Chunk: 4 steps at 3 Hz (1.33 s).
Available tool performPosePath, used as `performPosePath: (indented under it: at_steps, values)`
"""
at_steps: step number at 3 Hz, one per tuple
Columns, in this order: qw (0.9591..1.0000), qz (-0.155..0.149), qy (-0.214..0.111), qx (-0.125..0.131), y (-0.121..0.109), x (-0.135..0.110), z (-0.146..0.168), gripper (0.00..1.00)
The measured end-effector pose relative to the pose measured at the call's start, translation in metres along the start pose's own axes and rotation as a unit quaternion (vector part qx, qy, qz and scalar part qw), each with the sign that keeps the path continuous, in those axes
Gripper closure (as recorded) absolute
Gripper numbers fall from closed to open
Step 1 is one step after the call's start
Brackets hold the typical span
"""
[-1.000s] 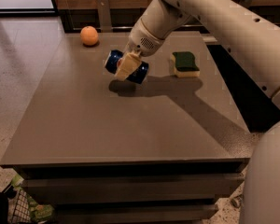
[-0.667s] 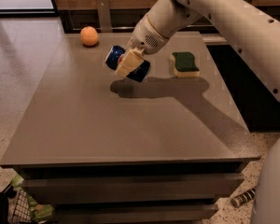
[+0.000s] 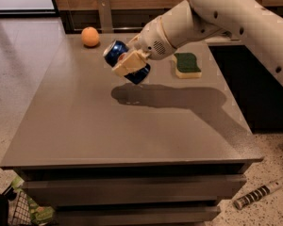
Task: Place pepsi can upright
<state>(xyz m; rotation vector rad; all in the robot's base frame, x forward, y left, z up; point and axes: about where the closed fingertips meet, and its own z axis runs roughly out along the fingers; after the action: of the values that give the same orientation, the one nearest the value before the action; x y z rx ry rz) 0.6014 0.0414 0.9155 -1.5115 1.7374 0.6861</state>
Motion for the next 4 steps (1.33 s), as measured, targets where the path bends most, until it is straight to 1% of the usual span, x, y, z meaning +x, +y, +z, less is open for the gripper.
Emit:
performPosePath:
  at_steps: [1,2,3,4]
  values:
    - [0.9981,-0.006,-0.059,0.017,0.004,-0.009,0.007,1.0]
    - [0.9935,-0.004,-0.109,0.032,0.007,-0.017,0.017,1.0]
    - [0.989,0.007,-0.142,0.042,0.012,-0.026,0.027,1.0]
    - [0.9833,0.027,-0.176,0.038,0.02,-0.035,0.046,1.0]
